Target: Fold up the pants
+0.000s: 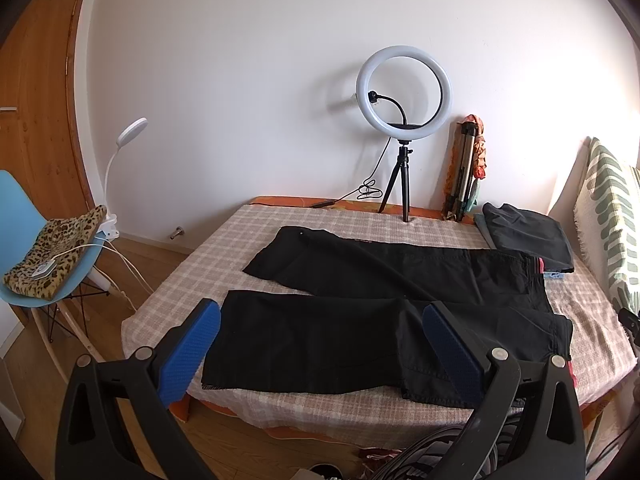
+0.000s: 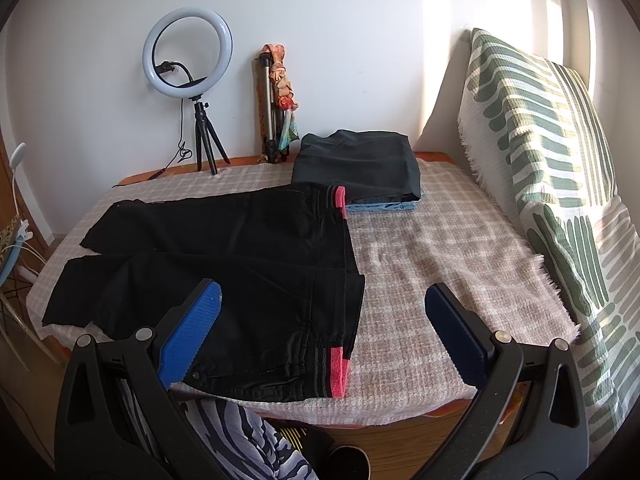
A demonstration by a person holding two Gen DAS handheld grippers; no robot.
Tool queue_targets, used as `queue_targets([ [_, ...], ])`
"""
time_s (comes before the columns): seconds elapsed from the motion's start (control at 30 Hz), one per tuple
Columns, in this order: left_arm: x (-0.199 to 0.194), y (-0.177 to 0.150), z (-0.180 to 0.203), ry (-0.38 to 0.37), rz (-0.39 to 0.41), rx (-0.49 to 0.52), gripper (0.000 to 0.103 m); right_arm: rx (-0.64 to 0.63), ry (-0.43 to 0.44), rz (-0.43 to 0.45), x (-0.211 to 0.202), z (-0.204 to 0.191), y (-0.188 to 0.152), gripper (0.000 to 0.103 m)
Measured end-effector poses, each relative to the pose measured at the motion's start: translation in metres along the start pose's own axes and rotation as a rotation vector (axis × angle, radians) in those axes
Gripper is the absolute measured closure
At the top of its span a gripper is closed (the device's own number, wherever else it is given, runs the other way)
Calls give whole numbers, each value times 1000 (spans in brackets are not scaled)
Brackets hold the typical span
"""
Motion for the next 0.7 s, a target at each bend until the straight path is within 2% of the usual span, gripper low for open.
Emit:
queue_targets([
  [0.7, 5, -2, 1, -3, -12, 5, 0, -1, 8, -14, 2, 0, -1, 0],
])
Point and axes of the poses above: each gripper's, at about its wrist camera, not at the fingertips, and x roughly the way its jaws point, z to its right, y to its top, the point moved 6 cm from there along x, roughly the way its jaws point, and after that the axes turned 2 degrees about z, right-handed, at the moved point
